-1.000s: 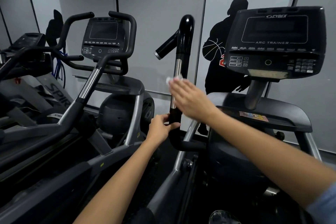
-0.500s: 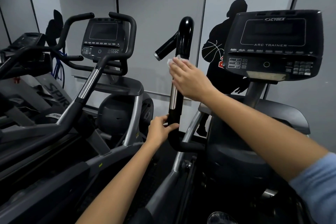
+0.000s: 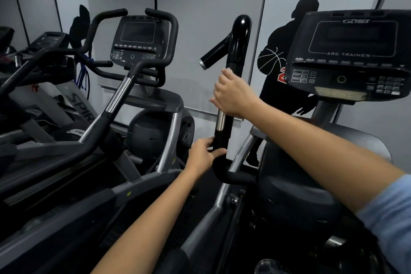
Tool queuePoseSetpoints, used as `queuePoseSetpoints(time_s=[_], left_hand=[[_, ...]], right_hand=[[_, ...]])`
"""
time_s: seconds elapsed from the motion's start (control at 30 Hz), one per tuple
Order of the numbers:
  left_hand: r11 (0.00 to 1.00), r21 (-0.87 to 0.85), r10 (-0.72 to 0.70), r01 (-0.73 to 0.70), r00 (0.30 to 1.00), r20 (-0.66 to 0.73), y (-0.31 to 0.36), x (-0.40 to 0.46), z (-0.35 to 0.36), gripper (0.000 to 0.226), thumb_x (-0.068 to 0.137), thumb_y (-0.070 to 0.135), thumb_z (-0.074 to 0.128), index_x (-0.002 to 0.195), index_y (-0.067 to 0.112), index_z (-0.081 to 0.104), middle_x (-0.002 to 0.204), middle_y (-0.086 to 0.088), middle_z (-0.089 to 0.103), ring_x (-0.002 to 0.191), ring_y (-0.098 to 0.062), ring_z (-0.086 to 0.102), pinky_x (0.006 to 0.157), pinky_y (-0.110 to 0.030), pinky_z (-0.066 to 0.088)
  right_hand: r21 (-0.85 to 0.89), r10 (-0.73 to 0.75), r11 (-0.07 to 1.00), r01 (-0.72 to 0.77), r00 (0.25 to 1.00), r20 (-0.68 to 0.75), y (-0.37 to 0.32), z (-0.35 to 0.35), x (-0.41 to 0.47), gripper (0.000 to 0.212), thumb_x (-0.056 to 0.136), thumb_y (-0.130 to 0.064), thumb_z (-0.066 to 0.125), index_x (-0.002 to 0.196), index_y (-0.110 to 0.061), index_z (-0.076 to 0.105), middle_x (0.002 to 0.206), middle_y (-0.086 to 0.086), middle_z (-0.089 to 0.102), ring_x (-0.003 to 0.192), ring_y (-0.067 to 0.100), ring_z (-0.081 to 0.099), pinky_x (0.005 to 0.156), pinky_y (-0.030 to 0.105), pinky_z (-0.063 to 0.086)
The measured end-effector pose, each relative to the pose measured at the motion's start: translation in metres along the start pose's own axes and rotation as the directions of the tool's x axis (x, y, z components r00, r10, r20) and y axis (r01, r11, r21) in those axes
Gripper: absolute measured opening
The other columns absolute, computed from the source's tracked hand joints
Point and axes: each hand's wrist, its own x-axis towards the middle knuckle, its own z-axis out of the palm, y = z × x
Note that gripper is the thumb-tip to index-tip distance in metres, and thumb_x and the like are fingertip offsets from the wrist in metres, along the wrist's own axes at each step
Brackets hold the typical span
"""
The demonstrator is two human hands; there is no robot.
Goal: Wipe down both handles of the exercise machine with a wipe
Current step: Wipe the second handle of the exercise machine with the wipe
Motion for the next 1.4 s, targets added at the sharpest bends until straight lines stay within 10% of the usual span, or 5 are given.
queuePoseSetpoints(time_s=[0.3, 0.47, 0.7, 0.93, 1.4], left_hand=[[0.996, 0.087, 0.036, -0.034, 0.999, -0.023, 0.001, -0.001, -0.001, 0.027, 0.082, 0.024, 0.071, 0.105, 0.011, 0.068, 0.098, 0.003, 0.071, 0.095, -0.011, 0.064, 0.082, -0.022, 0.045], [0.999, 0.032, -0.003, 0.002, 1.0, 0.003, -0.003, 0.003, -0.001, 0.04, 0.078, 0.023, 0.075, 0.117, 0.016, 0.065, 0.108, 0.002, 0.071, 0.099, -0.012, 0.065, 0.095, -0.035, 0.05], [0.994, 0.087, 0.065, -0.063, 0.998, -0.023, -0.004, 0.002, -0.002, 0.026, 0.084, 0.016, 0.068, 0.11, 0.018, 0.069, 0.104, 0.002, 0.072, 0.098, -0.009, 0.066, 0.089, -0.025, 0.051], [0.999, 0.008, 0.039, -0.039, 0.999, 0.02, -0.009, 0.007, 0.0, 0.027, 0.08, 0.019, 0.073, 0.107, 0.024, 0.07, 0.093, 0.008, 0.074, 0.09, -0.006, 0.068, 0.081, -0.02, 0.05], [1.0, 0.018, 0.006, -0.006, 1.0, 0.015, -0.01, 0.008, 0.0, 0.033, 0.08, 0.022, 0.073, 0.112, 0.023, 0.067, 0.098, 0.0, 0.073, 0.095, -0.014, 0.067, 0.088, -0.032, 0.053]], right_hand=[[0.285, -0.148, 0.938, 0.198, 0.971, -0.188, -0.06, 0.031, -0.078, 0.058, 0.094, -0.036, 0.023, 0.134, 0.0, 0.046, 0.138, 0.018, 0.048, 0.132, 0.031, 0.041, 0.111, 0.044, 0.03], [0.367, 0.275, 0.909, -0.2, 0.947, -0.167, -0.02, 0.028, -0.044, 0.056, 0.097, -0.032, 0.022, 0.143, 0.0, 0.027, 0.151, 0.019, 0.026, 0.141, 0.032, 0.021, 0.116, 0.041, 0.016], [0.658, 0.289, 0.737, -0.155, 0.952, -0.099, -0.121, 0.035, -0.103, 0.06, 0.101, -0.04, 0.01, 0.145, 0.002, 0.013, 0.154, 0.02, 0.008, 0.144, 0.03, 0.001, 0.118, 0.039, 0.001], [0.902, 0.579, 0.272, -0.336, 0.805, 0.126, -0.063, 0.014, -0.038, 0.067, 0.098, -0.037, 0.018, 0.145, 0.002, -0.009, 0.152, 0.017, -0.022, 0.141, 0.023, -0.021, 0.115, 0.025, -0.016], [0.959, 0.645, -0.012, -0.284, 0.731, 0.225, -0.047, 0.003, -0.015, 0.066, 0.098, -0.031, 0.022, 0.145, -0.003, -0.016, 0.152, 0.013, -0.028, 0.14, 0.019, -0.026, 0.11, 0.018, -0.022]])
